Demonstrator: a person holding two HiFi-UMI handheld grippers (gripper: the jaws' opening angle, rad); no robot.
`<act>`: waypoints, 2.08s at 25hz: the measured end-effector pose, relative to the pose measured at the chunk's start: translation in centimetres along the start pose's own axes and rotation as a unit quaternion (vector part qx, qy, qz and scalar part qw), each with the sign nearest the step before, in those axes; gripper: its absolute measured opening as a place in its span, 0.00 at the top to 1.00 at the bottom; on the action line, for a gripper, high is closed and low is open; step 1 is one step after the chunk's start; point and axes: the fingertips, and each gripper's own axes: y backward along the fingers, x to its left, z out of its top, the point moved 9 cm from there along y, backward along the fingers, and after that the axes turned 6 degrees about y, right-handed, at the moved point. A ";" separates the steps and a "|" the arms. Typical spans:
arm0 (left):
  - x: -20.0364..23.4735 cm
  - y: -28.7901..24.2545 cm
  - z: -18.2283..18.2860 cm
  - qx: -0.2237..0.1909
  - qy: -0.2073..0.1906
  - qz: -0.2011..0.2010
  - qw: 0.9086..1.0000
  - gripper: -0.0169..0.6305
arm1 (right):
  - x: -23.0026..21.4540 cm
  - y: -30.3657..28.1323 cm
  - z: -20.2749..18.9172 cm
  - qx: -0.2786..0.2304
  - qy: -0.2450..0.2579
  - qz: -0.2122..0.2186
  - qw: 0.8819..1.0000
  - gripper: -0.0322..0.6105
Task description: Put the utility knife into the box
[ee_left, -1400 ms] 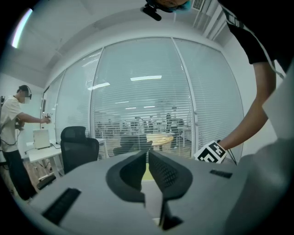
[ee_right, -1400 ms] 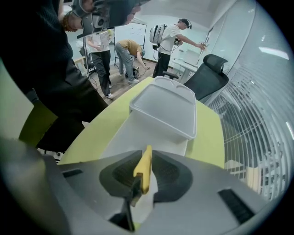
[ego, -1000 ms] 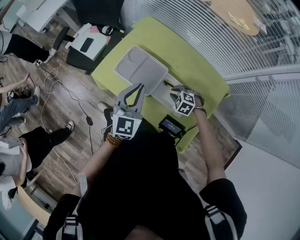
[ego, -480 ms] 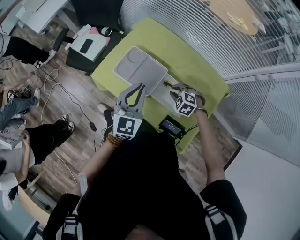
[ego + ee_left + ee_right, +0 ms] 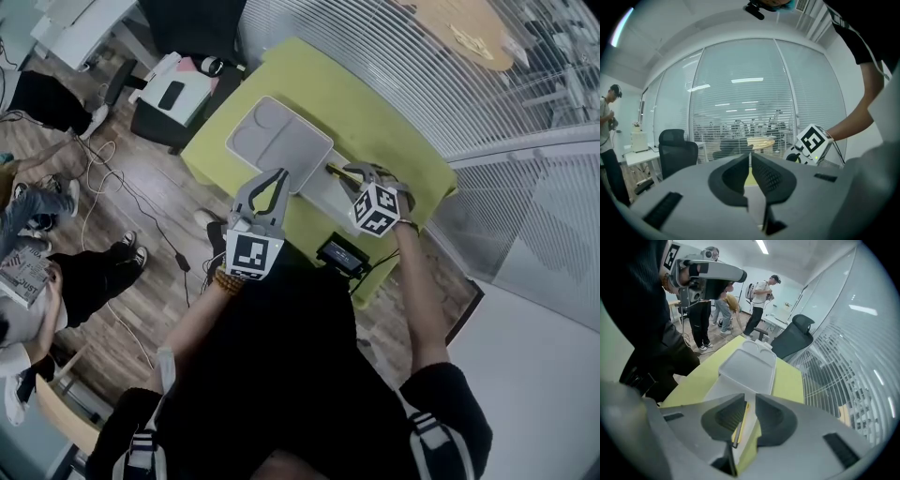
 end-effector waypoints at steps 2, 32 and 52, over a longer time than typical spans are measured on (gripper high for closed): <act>0.0 0.0 0.1 -0.002 -0.001 -0.001 1.000 0.96 | -0.3 0.4 0.2 -0.001 0.000 -0.009 1.000 0.84; 0.0 -1.6 1.6 -0.022 -0.014 -0.017 0.999 0.96 | -3.1 9.5 4.2 -0.148 -0.143 -0.122 0.971 0.84; 1.3 -3.6 6.0 -0.073 -0.031 -0.007 0.997 0.96 | -5.5 17.9 8.3 -0.275 -0.223 -0.307 0.883 0.84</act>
